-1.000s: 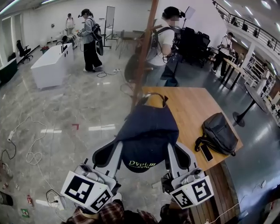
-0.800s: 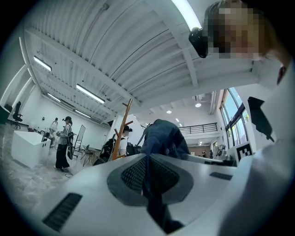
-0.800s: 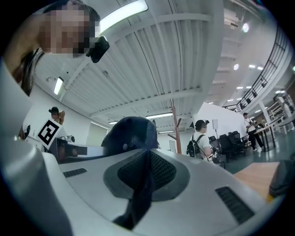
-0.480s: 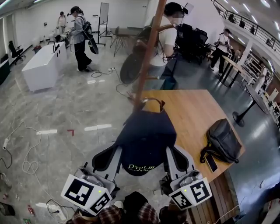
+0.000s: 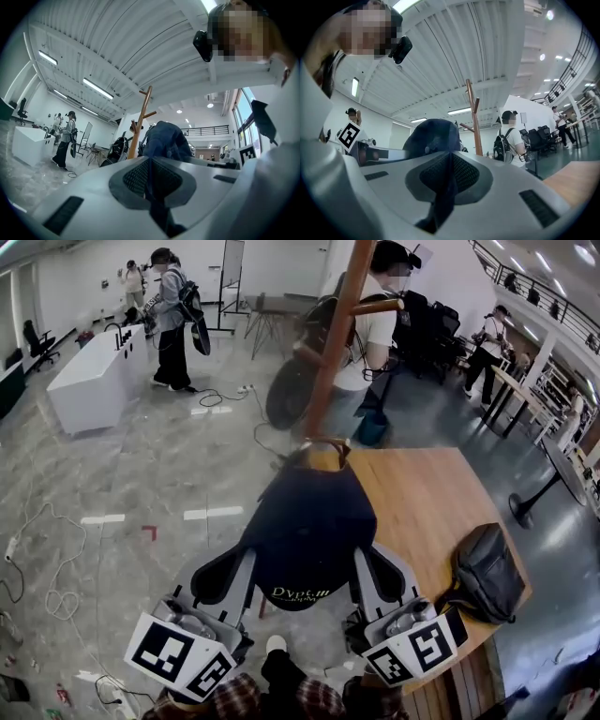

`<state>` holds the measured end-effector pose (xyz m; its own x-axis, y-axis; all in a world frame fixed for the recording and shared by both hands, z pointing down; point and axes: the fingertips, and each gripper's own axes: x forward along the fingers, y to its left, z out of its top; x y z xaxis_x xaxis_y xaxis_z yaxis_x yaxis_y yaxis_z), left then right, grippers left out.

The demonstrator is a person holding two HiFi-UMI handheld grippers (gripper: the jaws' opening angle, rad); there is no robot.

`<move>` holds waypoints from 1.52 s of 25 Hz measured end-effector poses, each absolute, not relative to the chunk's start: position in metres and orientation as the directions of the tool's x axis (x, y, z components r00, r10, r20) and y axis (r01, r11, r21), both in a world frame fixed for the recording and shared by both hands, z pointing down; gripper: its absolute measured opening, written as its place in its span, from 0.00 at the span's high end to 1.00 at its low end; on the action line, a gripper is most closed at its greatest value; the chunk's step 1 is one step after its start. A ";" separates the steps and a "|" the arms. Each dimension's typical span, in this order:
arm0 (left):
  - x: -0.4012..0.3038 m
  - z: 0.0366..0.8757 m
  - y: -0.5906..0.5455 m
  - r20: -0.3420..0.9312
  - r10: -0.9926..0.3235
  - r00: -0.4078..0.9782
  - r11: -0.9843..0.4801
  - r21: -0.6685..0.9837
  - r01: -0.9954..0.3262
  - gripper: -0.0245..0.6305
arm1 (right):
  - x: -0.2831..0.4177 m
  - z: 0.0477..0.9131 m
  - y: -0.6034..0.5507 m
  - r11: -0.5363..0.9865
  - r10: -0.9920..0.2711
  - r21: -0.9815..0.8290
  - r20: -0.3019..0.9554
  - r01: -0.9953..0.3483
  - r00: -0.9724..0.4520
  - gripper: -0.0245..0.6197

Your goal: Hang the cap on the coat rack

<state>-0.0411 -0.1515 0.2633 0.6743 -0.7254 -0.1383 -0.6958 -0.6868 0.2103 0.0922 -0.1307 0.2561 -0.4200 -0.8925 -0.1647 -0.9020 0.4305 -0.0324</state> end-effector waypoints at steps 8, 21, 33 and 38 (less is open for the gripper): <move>0.004 0.257 -0.228 -0.154 -0.756 0.636 -0.654 0.210 -0.727 0.94 | 0.138 0.248 -0.212 0.490 -0.860 -0.020 -0.174 -0.871 -0.480 0.93; 0.011 0.242 -0.268 -0.181 -0.758 0.627 -0.652 0.195 -0.733 0.94 | 0.145 0.231 -0.256 0.518 -0.838 -0.003 -0.199 -0.855 -0.507 0.93; -0.025 0.208 -0.289 -0.268 -0.748 0.607 -0.661 0.226 -0.716 0.94 | 0.108 0.186 -0.275 0.557 -0.802 0.098 -0.193 -0.824 -0.565 0.93; -0.031 0.209 -0.311 -0.252 -0.762 0.597 -0.647 0.248 -0.721 0.94 | 0.101 0.186 -0.295 0.567 -0.801 0.110 -0.158 -0.816 -0.577 0.93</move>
<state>-0.0311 -0.3112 0.2092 0.5968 -0.7618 -0.2519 -0.7210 -0.6469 0.2483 0.1007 -0.2947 0.1862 -0.5774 -0.8011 -0.1578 -0.8165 0.5667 0.1103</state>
